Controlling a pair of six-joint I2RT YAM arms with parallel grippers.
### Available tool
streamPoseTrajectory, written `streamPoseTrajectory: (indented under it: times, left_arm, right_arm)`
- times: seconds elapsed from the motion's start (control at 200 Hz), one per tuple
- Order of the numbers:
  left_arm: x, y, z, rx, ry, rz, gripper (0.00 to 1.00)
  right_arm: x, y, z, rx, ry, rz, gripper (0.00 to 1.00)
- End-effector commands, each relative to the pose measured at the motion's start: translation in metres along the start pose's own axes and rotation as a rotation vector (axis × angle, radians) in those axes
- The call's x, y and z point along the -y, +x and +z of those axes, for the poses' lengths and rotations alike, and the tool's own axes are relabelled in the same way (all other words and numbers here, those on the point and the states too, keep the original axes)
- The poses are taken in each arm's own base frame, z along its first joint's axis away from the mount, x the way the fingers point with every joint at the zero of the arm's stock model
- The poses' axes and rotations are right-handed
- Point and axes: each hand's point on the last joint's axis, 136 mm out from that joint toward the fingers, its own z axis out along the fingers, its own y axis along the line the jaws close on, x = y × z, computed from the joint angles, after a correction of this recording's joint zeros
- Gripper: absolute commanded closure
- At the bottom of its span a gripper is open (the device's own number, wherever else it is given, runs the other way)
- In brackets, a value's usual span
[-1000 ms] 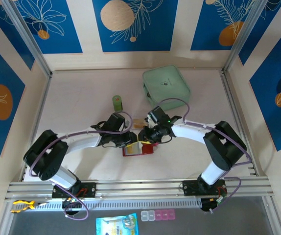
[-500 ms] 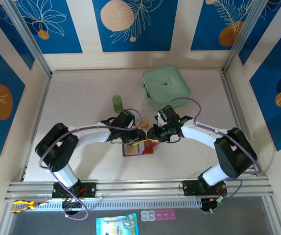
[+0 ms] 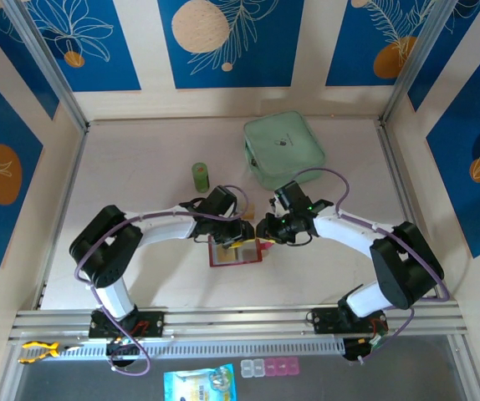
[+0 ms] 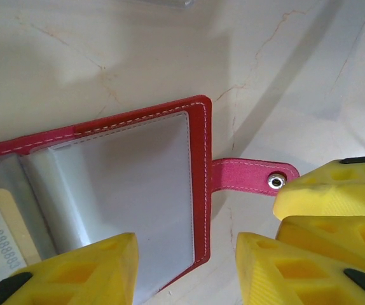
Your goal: Take the credit cards out of the card holder
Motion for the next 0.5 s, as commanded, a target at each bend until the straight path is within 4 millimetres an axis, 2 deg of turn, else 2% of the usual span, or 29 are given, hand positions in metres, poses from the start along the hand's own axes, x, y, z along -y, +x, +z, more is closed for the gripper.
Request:
streamPoseTrajectory:
  times: [0.0,0.275,0.495]
  left_arm:
    - [0.015,-0.004,-0.012,0.032,0.040,0.052,0.56]
    - [-0.009,-0.006,-0.036,0.102,0.027,0.019,0.63]
    - [-0.042,-0.004,-0.056,0.152,-0.008,-0.044,0.69]
  right_arm:
    - [-0.013,0.013,0.003,-0.054,-0.039,-0.011,0.71]
    - [-0.033,0.012,0.018,-0.081,-0.041,-0.038,0.72]
    - [-0.045,0.016,0.036,-0.126,-0.034,-0.059,0.73]
